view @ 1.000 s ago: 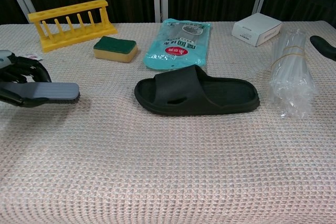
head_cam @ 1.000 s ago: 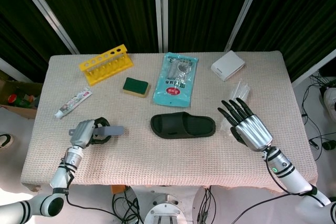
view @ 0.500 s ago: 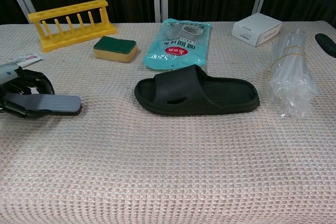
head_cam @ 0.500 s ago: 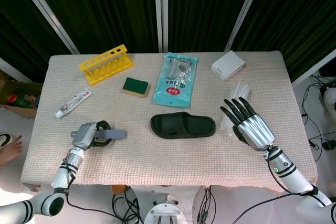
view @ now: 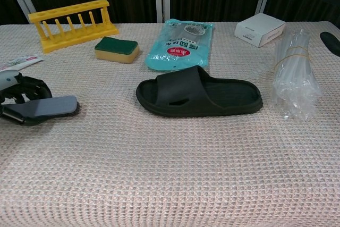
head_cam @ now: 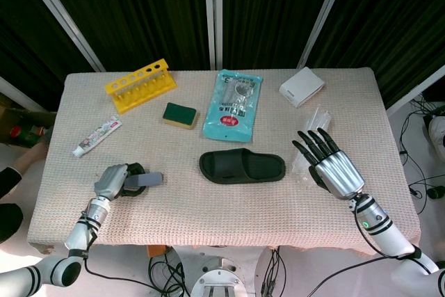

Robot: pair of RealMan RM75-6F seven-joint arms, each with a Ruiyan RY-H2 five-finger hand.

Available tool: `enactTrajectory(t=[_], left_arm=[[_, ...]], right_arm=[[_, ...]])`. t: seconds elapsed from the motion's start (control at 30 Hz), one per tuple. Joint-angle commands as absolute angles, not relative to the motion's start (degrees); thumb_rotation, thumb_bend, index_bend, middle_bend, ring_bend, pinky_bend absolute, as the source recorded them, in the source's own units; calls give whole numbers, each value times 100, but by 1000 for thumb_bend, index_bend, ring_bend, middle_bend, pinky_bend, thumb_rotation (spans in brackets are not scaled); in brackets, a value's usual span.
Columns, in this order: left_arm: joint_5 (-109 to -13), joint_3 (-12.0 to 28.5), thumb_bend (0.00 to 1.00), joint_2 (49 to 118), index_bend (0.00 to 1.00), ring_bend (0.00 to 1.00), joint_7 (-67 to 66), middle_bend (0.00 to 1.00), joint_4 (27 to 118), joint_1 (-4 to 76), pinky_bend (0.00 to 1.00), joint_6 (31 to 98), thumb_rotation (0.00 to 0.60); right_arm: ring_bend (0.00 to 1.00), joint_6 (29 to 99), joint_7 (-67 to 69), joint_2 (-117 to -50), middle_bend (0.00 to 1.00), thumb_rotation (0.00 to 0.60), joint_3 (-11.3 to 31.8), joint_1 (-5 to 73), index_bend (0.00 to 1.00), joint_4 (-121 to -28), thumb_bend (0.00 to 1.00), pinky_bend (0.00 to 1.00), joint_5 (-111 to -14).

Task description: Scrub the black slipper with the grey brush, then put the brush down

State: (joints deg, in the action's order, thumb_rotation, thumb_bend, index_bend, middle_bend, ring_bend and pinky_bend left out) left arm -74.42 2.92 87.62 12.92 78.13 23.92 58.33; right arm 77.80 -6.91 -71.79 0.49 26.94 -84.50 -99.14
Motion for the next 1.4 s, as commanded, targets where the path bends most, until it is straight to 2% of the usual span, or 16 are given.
enactTrajectory(t=[0.03, 0.33, 0.53, 0.83, 1.23, 1.4], left_arm=[[-7475, 291, 616, 8765, 486, 367, 1300, 452, 7792, 2381, 489, 5854, 600], [-7609, 294, 616, 8782, 454, 337, 1350, 419, 7745, 2347, 457, 5954, 600], [-7646, 252, 614, 8739, 335, 307, 1351, 369, 7746, 2384, 431, 5827, 600], [-7732, 254, 606, 8735, 245, 276, 1383, 338, 7743, 2376, 400, 5880, 600], [-7894, 134, 603, 8650, 237, 252, 1237, 310, 7848, 2351, 374, 5930, 600], [-7938, 94, 565, 8652, 176, 238, 1130, 290, 7819, 2372, 364, 5899, 600]], right_arm=[[0, 7776, -698, -7180, 0, 600, 58, 2691, 0, -8454, 593, 0, -9920], [0, 7777, -699, -7186, 0, 600, 87, 2669, 0, -8447, 599, 0, -9933], [0, 7772, -730, -7184, 0, 600, 103, 2653, 0, -8446, 600, 0, -9932], [0, 7775, -758, -7183, 0, 600, 135, 2636, 0, -8446, 601, 0, -9930], [0, 7777, -787, -7183, 0, 600, 167, 2612, 0, -8443, 602, 0, -9916], [0, 7787, -825, -7171, 0, 600, 183, 2600, 0, -8454, 604, 0, -9912]])
